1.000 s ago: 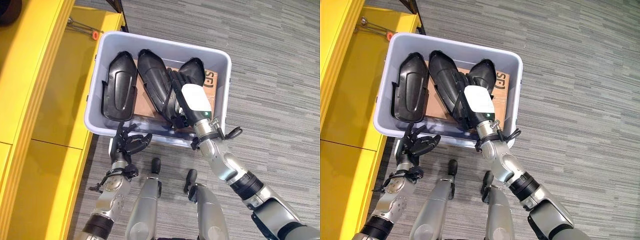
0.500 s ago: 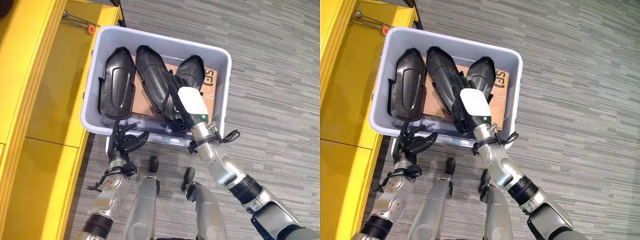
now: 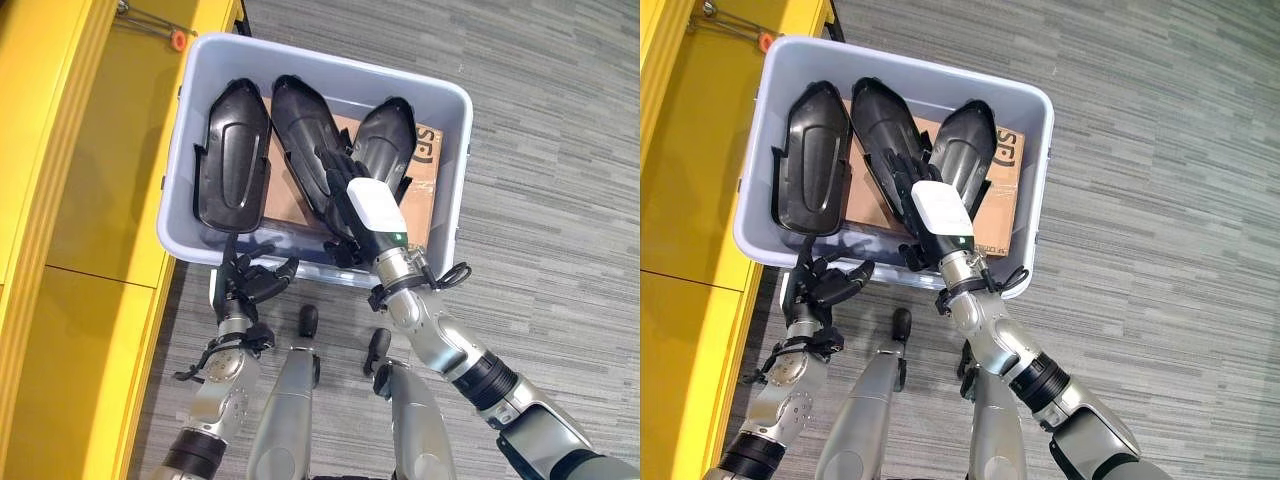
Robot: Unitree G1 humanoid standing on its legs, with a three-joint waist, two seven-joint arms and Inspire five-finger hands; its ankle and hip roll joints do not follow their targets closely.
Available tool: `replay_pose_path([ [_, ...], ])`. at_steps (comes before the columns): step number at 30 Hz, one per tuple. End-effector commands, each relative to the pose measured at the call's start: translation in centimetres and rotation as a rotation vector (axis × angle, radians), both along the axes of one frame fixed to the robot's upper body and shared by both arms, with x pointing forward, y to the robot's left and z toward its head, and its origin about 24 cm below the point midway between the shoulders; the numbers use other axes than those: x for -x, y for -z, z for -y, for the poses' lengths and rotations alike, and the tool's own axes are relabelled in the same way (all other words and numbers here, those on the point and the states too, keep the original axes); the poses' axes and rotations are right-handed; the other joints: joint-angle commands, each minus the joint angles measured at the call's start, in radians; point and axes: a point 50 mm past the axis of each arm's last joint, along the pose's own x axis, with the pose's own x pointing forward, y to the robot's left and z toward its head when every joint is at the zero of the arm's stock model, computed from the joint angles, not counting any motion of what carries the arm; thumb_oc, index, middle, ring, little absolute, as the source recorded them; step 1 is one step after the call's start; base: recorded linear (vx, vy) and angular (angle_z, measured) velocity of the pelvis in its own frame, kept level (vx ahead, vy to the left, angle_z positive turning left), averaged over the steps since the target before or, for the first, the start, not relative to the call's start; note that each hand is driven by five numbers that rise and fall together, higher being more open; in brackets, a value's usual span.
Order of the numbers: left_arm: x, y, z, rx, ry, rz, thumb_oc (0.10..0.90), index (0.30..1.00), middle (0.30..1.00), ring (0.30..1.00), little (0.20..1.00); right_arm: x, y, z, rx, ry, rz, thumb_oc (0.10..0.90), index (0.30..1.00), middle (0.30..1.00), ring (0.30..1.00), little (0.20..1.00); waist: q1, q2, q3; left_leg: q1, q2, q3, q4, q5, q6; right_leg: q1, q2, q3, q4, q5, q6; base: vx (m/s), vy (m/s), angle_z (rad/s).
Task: Move parts from the plastic box to the shelf.
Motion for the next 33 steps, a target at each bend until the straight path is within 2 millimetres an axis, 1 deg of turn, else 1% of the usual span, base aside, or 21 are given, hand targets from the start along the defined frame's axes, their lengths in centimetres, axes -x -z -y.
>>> replay_pose_path([
  [1,-0.4,0.1,0.8,-0.002,0.012,-0.02,0.9,1.0,1.0,1.0,1.0,1.7,-5.3,-1.0,-0.115,-0.066,0.263,0.9,1.0,1.0,1.0,1.0,-0.008,0.01,-0.012,0.04,0.026,0.066,0.107,-0.219,0.014,0.03,-0.056,0.004,-0.062,0.008,0.052,0.02,0.019,0.03],
  [4,-0.3,0.0,0.8,-0.001,0.008,-0.012,0.9,1.0,1.0,1.0,1.0,1.4,-5.4,-0.5,-0.098,-0.017,0.299,0.9,1.0,1.0,1.0,1.0,-0.01,0.017,-0.012,0.025,0.027,0.069,0.121,-0.23,0.014,0.011,-0.057,0.009,-0.045,-0.001,0.053,0.03,0.03,0.01],
  [5,-0.3,-0.2,1.0,-0.001,0.008,-0.002,0.9,1.0,1.0,1.0,1.0,1.2,-6.0,0.2,-0.052,0.047,0.38,0.9,1.0,1.0,1.0,1.0,-0.014,0.023,-0.012,0.004,0.025,0.072,0.132,-0.235,0.016,-0.008,-0.056,0.015,-0.037,-0.003,0.054,0.03,0.017,0.01],
  [8,-0.3,-0.2,1.1,-0.007,0.013,0.003,0.9,1.0,1.0,1.0,1.0,1.1,-6.4,0.7,-0.026,0.09,0.422,0.9,1.0,1.0,1.0,1.0,-0.017,0.027,-0.012,-0.014,0.025,0.074,0.143,-0.238,0.018,-0.025,-0.056,0.018,-0.028,-0.007,0.054,0.0,0.0,0.0],
  [11,-0.3,-0.2,1.1,-0.011,0.014,0.004,0.9,1.0,1.0,1.0,1.0,1.0,-6.6,1.0,-0.016,0.12,0.448,0.9,1.0,1.0,1.0,1.0,-0.019,0.034,-0.012,-0.034,0.022,0.076,0.154,-0.24,0.019,-0.048,-0.056,0.021,-0.017,-0.01,0.054,0.0,0.0,0.0],
  [17,-0.1,-0.4,1.5,-0.003,0.02,0.02,0.9,1.0,1.0,1.0,1.0,0.2,-6.4,1.7,-0.023,0.209,0.475,0.9,1.0,1.0,1.0,1.0,-0.023,0.06,-0.012,-0.104,0.013,0.081,0.188,-0.248,0.023,-0.117,-0.064,0.029,0.019,-0.019,0.051,0.01,0.008,0.01],
  [18,-0.1,-0.4,1.5,-0.003,0.02,0.021,0.9,1.0,1.0,1.0,1.0,0.2,-6.4,1.7,-0.023,0.209,0.476,0.9,1.0,1.0,1.0,1.0,-0.023,0.06,-0.012,-0.105,0.013,0.08,0.19,-0.248,0.023,-0.119,-0.064,0.03,0.02,-0.02,0.051,0.0,0.0,0.0],
  [19,-0.1,-0.5,1.6,-0.002,0.022,0.026,0.9,1.0,1.0,1.0,1.0,-0.3,-6.2,2.2,-0.022,0.252,0.472,0.9,1.0,1.0,1.0,1.0,-0.024,0.069,-0.012,-0.12,0.01,0.082,0.191,-0.248,0.024,-0.135,-0.066,0.032,0.027,-0.022,0.051,0.0,0.0,0.0],
  [21,-0.1,-0.6,1.7,0.001,0.022,0.032,0.9,1.0,1.0,1.0,1.0,-0.6,-6.1,2.5,-0.027,0.278,0.477,0.9,1.0,1.0,1.0,1.0,-0.024,0.072,-0.012,-0.131,0.009,0.084,0.198,-0.248,0.025,-0.147,-0.067,0.032,0.034,-0.024,0.05,0.01,0.009,0.03],
  [22,-0.2,-0.6,1.9,0.004,0.03,0.033,0.9,1.0,1.0,1.0,1.0,-1.2,-5.9,3.1,-0.014,0.333,0.469,0.9,1.0,1.0,1.0,1.0,-0.024,0.08,-0.012,-0.145,0.005,0.085,0.201,-0.25,0.027,-0.162,-0.07,0.033,0.04,-0.025,0.05,0.01,0.011,0.09],
  [24,-0.3,-0.7,2.0,0.003,0.03,0.04,0.9,1.0,1.0,1.0,1.0,-1.5,-5.8,3.4,-0.009,0.356,0.468,0.9,1.0,1.0,1.0,1.0,-0.024,0.084,-0.012,-0.153,0.002,0.086,0.203,-0.25,0.027,-0.169,-0.071,0.035,0.044,-0.026,0.051,0.01,0.02,0.08],
  [25,-0.3,-0.7,2.1,0.008,0.032,0.042,0.9,1.0,1.0,1.0,1.0,-2.0,-5.4,3.8,0.011,0.39,0.453,0.9,1.0,1.0,1.0,1.0,-0.025,0.091,-0.012,-0.163,-0.001,0.087,0.203,-0.25,0.027,-0.18,-0.074,0.038,0.046,-0.026,0.051,0.02,0.032,0.06],
  [27,-0.3,-0.7,2.2,0.011,0.034,0.044,0.9,1.0,1.0,1.0,1.0,-2.4,-5.1,4.3,0.011,0.419,0.437,0.9,1.0,1.0,1.0,1.0,-0.026,0.095,-0.012,-0.177,-0.004,0.087,0.205,-0.248,0.027,-0.194,-0.074,0.04,0.05,-0.026,0.051,0.01,0.021,0.13],
  [29,-0.4,-0.7,2.4,0.015,0.038,0.042,0.9,1.0,1.0,1.0,1.0,-2.9,-4.3,4.7,0.026,0.453,0.401,0.9,1.0,1.0,1.0,1.0,-0.023,0.102,-0.012,-0.194,-0.01,0.086,0.21,-0.247,0.028,-0.21,-0.077,0.041,0.059,-0.029,0.05,0.01,0.01,0.11],
  [30,-0.4,-0.7,2.4,0.015,0.038,0.043,0.9,1.0,1.0,1.0,1.0,-2.9,-4.3,4.7,0.025,0.453,0.402,0.9,1.0,1.0,1.0,1.0,-0.023,0.102,-0.012,-0.196,-0.01,0.086,0.212,-0.248,0.028,-0.211,-0.077,0.041,0.06,-0.029,0.05,0.01,0.013,0.09],
  [33,-0.4,-0.7,2.7,0.021,0.044,0.042,0.9,1.0,1.0,1.0,1.0,-3.6,-3.2,5.0,0.012,0.486,0.345,0.9,1.0,1.0,1.0,1.0,-0.021,0.113,-0.012,-0.219,-0.015,0.086,0.22,-0.247,0.029,-0.236,-0.081,0.044,0.072,-0.032,0.047,0.01,0.004,0.03],
])
